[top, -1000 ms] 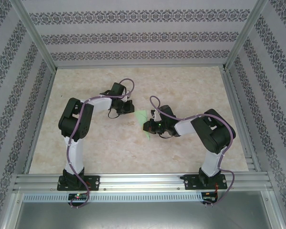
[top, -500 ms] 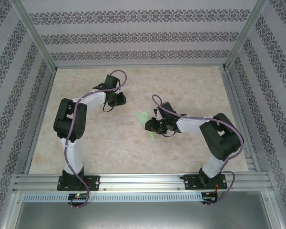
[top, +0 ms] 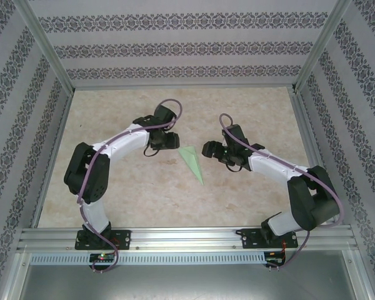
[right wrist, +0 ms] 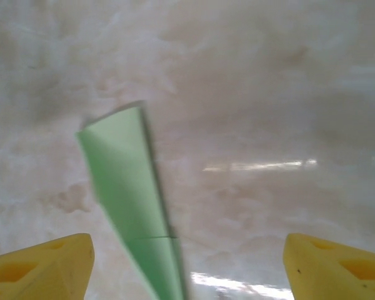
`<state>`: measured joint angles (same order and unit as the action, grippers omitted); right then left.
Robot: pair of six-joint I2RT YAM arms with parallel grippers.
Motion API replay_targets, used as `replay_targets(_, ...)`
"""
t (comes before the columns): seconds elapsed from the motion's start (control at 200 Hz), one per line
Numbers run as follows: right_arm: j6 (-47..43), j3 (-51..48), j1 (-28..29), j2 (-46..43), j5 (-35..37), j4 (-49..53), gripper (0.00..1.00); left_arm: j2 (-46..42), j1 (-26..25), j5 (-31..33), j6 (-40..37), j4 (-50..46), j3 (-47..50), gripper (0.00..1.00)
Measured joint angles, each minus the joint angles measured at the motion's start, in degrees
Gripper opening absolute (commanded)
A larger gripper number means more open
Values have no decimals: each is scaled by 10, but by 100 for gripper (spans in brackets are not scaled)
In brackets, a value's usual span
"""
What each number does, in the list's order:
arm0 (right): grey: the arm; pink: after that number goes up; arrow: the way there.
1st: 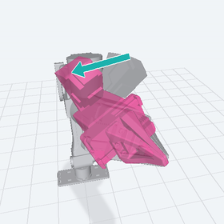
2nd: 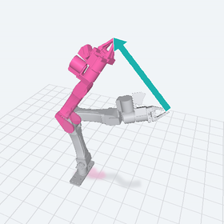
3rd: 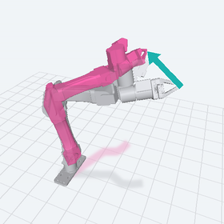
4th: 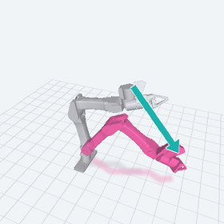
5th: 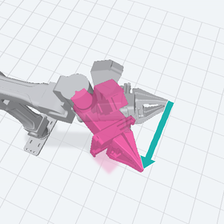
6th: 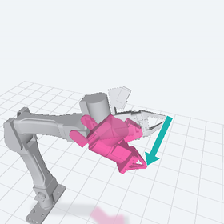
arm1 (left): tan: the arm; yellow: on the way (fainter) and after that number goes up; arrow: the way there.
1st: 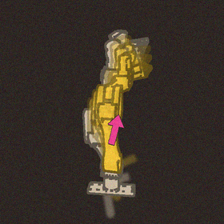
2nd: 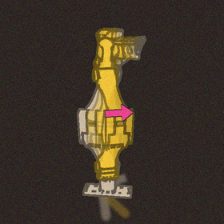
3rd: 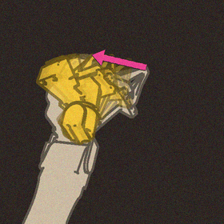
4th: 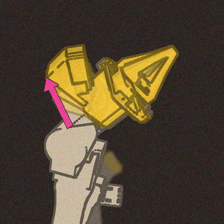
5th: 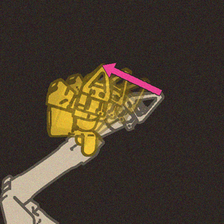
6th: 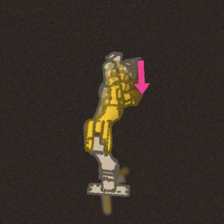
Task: Fold a paper plane with a square sheet of paper (pick it up from the middle)
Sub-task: Fold the wing for the fifth time at the center of the table, then turn over the paper plane at the top-center of the table.
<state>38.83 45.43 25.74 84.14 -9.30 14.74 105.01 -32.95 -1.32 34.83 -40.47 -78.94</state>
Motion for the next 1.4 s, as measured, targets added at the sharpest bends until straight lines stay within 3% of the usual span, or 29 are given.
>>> replay_targets(0.225, 5, -42, -21, -21, 38, 12, 85, 56, -87, 50, 42, -66, -97, 64)
replay_targets(0.385, 7, -56, -26, -30, 49, 12, 85, 119, -117, 55, 59, -90, -160, 63)
replay_targets(0.639, 16, -63, -26, -33, 50, 12, 85, 196, -126, 65, 73, -137, -220, 44)
replay_targets(0.854, 18, -63, -27, -33, 50, 12, 84, 192, -126, 77, 84, -154, -215, 30)
replay_targets(1.144, 21, -63, -26, -33, 50, 12, 83, 123, -128, 80, 106, -155, -136, 0)
replay_targets(1.399, 31, -69, -28, -58, 50, 16, 82, 57, -129, 82, 101, -113, -79, 0)
